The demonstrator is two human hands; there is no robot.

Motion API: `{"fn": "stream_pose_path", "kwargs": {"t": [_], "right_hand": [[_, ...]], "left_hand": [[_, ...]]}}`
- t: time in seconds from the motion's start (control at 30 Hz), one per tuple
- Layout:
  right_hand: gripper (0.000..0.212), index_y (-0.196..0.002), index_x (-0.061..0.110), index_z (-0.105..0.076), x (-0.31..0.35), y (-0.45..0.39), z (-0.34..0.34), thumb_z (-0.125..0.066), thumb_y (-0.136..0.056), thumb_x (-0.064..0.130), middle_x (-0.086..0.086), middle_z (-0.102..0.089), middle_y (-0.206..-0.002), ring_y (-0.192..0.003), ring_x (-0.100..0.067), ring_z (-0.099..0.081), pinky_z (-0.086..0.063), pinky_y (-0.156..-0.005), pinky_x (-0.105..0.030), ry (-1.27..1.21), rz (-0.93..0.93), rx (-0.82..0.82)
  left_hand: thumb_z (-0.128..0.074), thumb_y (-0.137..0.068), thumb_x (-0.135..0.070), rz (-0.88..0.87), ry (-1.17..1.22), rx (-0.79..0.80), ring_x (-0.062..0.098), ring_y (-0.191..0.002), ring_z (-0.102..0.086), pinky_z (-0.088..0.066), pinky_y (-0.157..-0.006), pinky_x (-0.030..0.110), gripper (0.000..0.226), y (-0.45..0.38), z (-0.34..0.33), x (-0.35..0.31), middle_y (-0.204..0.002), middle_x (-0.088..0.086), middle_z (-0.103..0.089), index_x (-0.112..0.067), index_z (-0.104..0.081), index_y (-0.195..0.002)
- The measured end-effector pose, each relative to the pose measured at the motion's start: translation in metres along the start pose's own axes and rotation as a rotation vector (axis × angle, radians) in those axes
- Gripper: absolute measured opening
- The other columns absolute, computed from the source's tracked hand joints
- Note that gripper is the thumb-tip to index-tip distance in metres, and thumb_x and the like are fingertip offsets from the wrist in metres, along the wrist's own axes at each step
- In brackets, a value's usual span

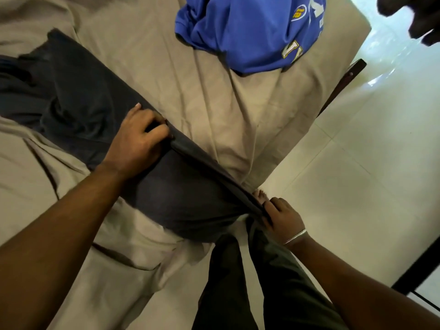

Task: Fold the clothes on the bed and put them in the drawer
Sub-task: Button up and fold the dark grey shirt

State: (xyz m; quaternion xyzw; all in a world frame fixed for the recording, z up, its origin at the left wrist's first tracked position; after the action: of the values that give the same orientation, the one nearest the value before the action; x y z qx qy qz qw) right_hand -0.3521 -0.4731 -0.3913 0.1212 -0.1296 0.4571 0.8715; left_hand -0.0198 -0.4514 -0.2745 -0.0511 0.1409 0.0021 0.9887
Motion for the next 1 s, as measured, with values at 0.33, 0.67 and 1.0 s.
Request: {"fn": "stream_pose_path", "kwargs": {"t": [0.33,0.67,1.0], "right_hand": [[0.038,-0.117,0.015,-0.063,0.012,0.009,-0.042,-0.068,-0.087,0.038,-0.016,-0.058,-0.121,-0.106,-0.036,-0.060,-0.054,-0.086,-0.048,-0.345,-0.008,0.298],[0.035,-0.102,0.015,-0.060,0.003,-0.057,0.006,-0.080,-0.079,0.032,0.006,-0.066,-0.097,-0.083,-0.002,-0.062,-0.051,-0.073,-0.020,-0.680,-0.288,0.215],[0.013,-0.080,0.013,-0.063,0.013,-0.060,0.021,-0.073,-0.083,0.022,0.005,-0.051,-0.071,-0.064,-0.015,-0.050,-0.045,-0.061,-0.029,-0.449,0.008,0.166]], "left_hand": [[-0.063,-0.088,-0.018,0.084,-0.102,-0.145,0.035,-0.123,-0.057,-0.028,-0.105,0.069,0.026,0.035,0.013,-0.014,-0.119,0.015,-0.067,-0.010,-0.073,-0.110],[-0.061,-0.089,-0.025,1.358,0.745,-0.614,0.020,-0.081,-0.056,-0.047,-0.072,0.036,0.014,0.200,-0.061,-0.170,-0.088,-0.008,-0.059,-0.037,-0.054,-0.090],[-0.072,-0.088,-0.016,1.680,1.171,-0.397,-0.020,-0.089,-0.056,-0.039,-0.074,-0.003,0.034,0.197,-0.136,-0.195,-0.106,-0.022,-0.059,-0.026,-0.056,-0.117]]}}
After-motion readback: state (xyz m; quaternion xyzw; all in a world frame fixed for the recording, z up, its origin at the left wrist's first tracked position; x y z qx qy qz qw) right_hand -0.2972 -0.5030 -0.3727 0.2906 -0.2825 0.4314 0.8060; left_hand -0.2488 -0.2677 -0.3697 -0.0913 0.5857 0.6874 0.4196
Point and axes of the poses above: each hand's wrist, its own y-axis away from the middle knuckle, its own z-axis out of the back of the hand, x = y × z, the point moved 8 cm from there along -y, towards the middle knuckle
